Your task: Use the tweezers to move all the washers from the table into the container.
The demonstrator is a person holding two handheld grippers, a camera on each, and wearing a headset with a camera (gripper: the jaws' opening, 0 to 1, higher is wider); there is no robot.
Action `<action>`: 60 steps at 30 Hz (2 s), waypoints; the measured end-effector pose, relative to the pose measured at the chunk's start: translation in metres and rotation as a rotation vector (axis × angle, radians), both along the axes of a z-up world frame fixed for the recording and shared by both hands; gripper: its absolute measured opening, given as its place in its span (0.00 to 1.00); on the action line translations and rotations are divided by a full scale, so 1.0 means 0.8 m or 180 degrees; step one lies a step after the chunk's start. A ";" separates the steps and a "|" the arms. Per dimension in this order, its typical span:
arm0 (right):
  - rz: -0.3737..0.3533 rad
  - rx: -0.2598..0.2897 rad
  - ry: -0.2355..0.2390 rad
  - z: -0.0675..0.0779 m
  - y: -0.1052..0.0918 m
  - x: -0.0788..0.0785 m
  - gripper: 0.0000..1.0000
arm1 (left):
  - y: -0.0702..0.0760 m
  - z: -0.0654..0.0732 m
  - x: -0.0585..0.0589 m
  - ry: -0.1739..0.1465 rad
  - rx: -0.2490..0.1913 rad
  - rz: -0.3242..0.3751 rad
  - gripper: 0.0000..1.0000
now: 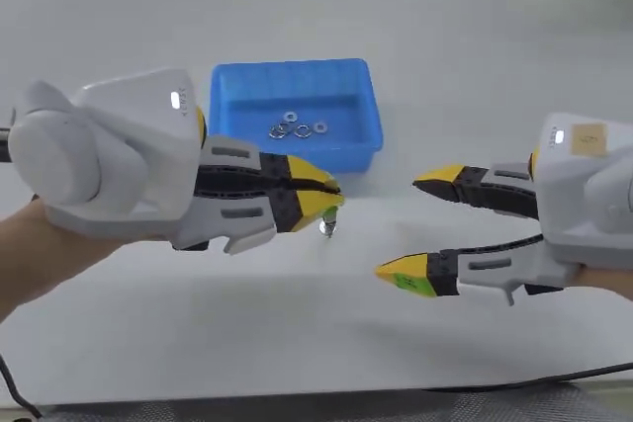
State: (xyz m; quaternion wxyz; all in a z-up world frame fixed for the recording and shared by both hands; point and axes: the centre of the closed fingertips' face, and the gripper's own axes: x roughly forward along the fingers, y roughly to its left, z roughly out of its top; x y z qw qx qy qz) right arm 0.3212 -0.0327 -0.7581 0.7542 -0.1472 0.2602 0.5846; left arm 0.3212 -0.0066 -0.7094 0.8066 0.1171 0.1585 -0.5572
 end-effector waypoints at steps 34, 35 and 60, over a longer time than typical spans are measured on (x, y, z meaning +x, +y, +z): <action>0.0902 -0.0001 -0.0257 -0.017 0.076 -0.001 0.15 | 0.000 -0.002 0.001 0.0091 0.0016 -0.0026 0.07; 0.0918 -0.0010 -0.0252 -0.017 0.076 -0.002 0.14 | -0.001 -0.002 0.001 0.0093 0.0016 -0.0025 0.07; 0.1002 -0.0063 -0.0272 -0.022 0.079 -0.004 0.10 | 0.000 -0.014 0.001 0.0165 0.0185 0.0022 0.15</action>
